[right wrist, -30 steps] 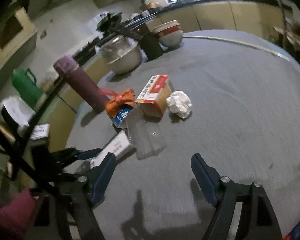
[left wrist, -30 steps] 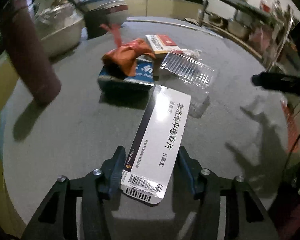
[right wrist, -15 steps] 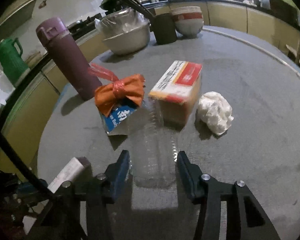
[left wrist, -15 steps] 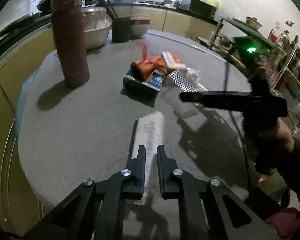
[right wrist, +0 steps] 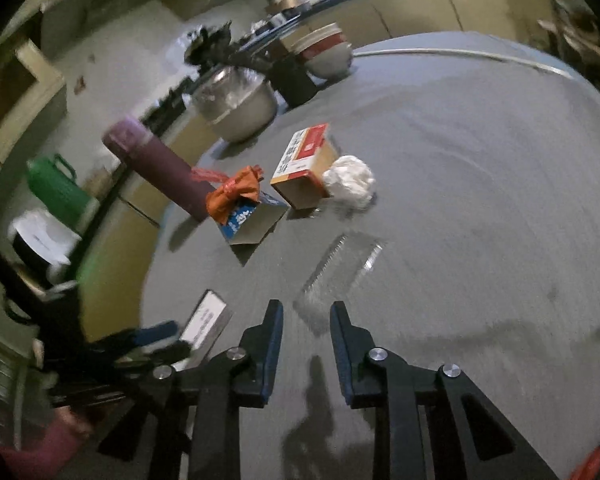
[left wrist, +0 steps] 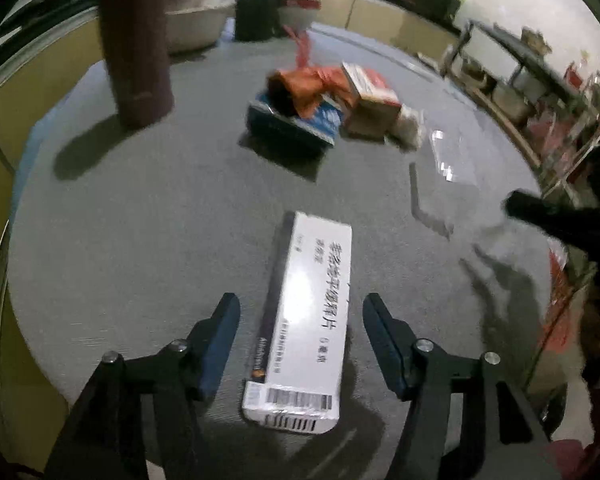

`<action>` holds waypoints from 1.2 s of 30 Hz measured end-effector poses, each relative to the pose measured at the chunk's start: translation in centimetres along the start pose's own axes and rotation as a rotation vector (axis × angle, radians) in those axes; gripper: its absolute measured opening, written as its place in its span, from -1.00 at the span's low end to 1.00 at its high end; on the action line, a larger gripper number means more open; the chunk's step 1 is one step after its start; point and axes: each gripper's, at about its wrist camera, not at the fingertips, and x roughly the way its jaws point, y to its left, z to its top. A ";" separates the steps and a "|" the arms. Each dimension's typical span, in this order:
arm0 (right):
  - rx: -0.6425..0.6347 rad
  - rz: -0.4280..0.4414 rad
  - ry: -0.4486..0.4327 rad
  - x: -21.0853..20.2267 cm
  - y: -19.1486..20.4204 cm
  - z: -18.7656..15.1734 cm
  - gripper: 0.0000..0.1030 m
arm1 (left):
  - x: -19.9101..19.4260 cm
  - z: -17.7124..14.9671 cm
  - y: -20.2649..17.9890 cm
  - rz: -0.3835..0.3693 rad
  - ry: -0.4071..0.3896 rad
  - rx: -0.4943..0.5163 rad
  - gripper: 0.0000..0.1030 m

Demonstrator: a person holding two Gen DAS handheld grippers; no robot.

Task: Collect trash
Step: 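Grasp the clear plastic tray with the right tool while the left tool holds the white box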

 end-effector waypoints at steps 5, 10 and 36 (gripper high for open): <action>0.127 0.085 -0.047 -2.5 -3.0 -0.9 -0.48 | 0.9 0.0 -2.0 0.099 -0.037 0.075 -0.05; 0.189 0.121 -0.092 -4.2 -4.4 -1.4 -0.48 | 1.2 0.2 -2.7 0.111 -0.042 0.056 -0.07; -0.272 -0.315 -0.071 2.0 3.2 0.3 -0.36 | -5.0 -0.4 -4.5 0.098 -0.169 0.023 -0.06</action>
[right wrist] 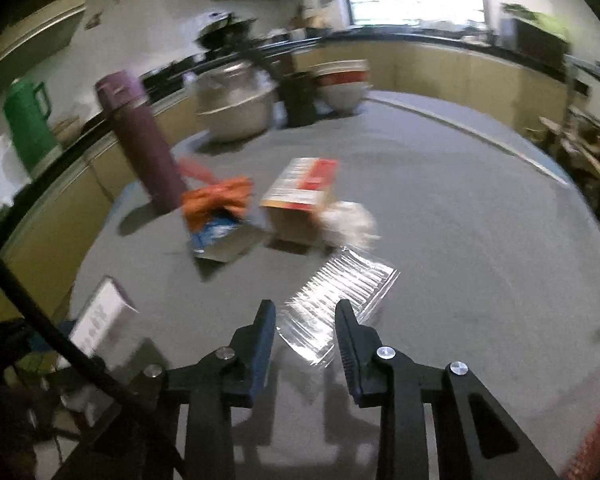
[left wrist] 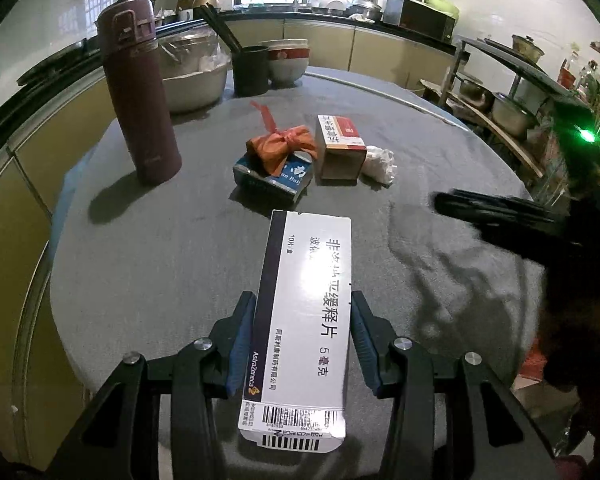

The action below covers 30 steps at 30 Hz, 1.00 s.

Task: Collect trash
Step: 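Grasp the clear plastic tray with the right tool while the left tool holds the white box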

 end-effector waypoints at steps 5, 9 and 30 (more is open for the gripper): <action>0.198 -0.017 0.057 -1.9 -6.9 -3.1 -0.33 | 0.2 -0.1 -0.5 -0.027 0.002 0.002 -0.06; 0.313 0.049 0.021 -3.9 -8.7 -3.3 -0.26 | 0.6 0.0 -1.4 -0.044 0.009 0.019 -0.06; 0.317 -0.121 0.100 0.0 -4.3 -1.2 -0.09 | -1.1 0.0 -2.6 -0.038 -0.010 0.040 -0.06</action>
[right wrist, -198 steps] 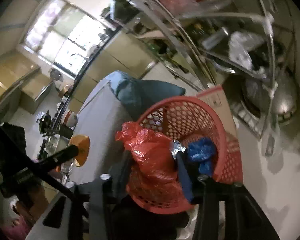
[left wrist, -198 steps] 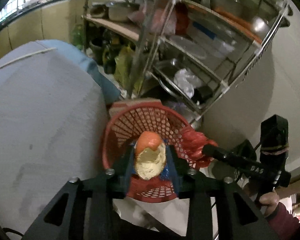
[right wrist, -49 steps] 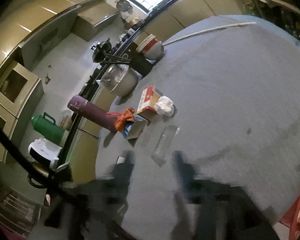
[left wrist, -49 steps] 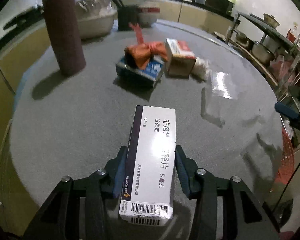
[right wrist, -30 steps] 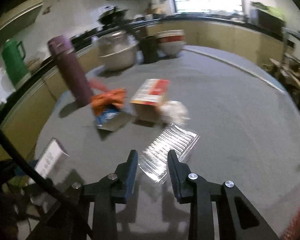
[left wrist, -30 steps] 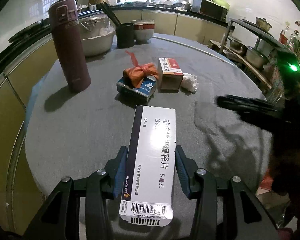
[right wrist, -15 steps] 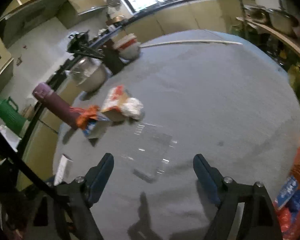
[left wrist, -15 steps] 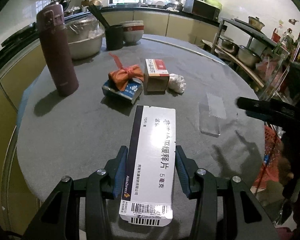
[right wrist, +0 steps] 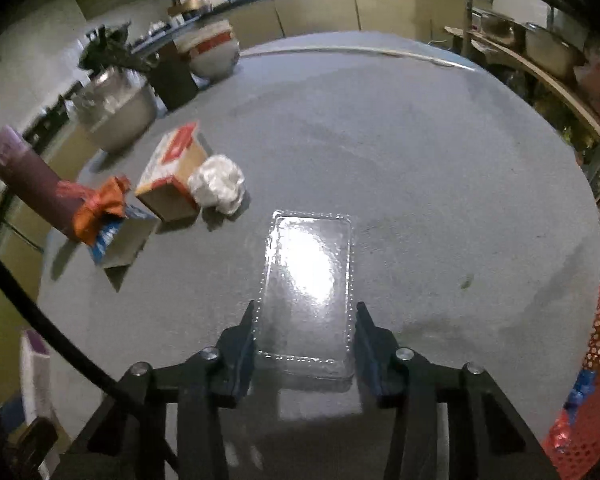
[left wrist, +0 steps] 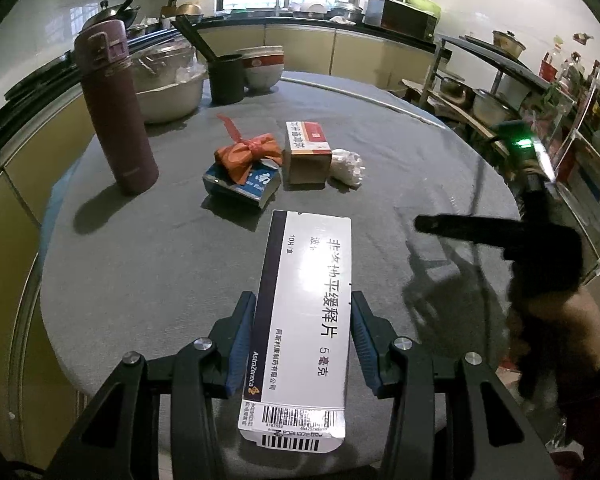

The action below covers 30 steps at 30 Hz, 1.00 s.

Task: Collect trash
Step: 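Grasp the clear plastic tray with the right tool while the left tool holds the white box, then drop the white box and clear tray into the red basket with both tools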

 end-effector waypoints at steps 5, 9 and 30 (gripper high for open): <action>0.048 0.132 -0.057 -3.9 -3.7 -0.7 -0.09 | 0.3 0.3 -1.1 -0.016 0.005 0.012 -0.06; 0.070 0.212 -0.120 -6.3 -6.1 -1.3 -0.09 | 0.2 0.7 -2.4 -0.023 0.000 0.038 -0.06; 0.333 0.138 -0.287 -15.3 -23.3 -10.1 -0.09 | 1.0 2.3 -18.9 -0.215 0.007 0.365 -0.06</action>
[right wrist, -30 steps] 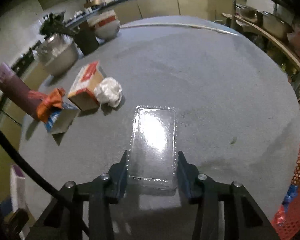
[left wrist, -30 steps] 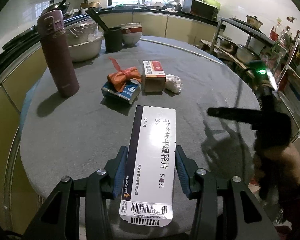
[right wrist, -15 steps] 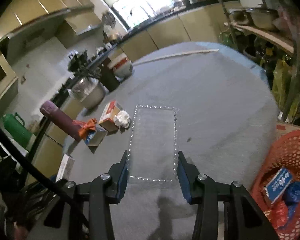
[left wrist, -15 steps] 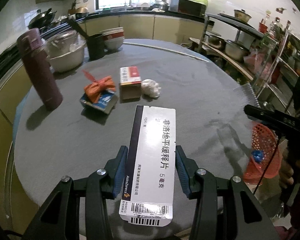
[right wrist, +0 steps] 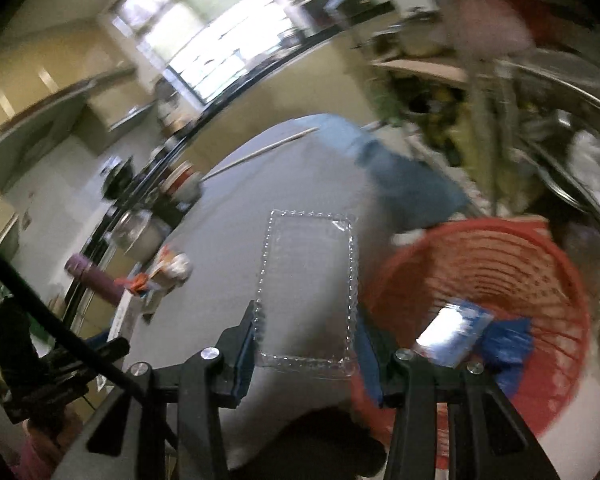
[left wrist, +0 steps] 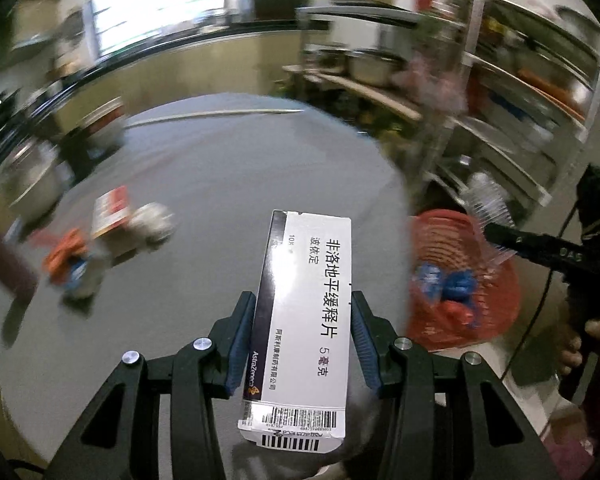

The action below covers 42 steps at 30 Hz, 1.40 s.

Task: Collect trash
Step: 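Drop the white box and clear tray into the red basket with both tools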

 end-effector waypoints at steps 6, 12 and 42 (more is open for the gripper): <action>0.151 -0.072 -0.050 -3.7 -7.2 -0.6 -0.09 | 2.8 2.4 -6.7 -0.092 0.016 0.123 -0.06; 0.219 -0.079 -0.074 -5.3 -10.3 -0.9 -0.06 | 5.0 4.0 -12.3 -0.167 0.042 0.195 -0.05; -0.046 0.080 0.040 2.3 3.2 0.9 0.36 | -0.1 -4.5 7.7 0.164 0.103 -0.214 0.27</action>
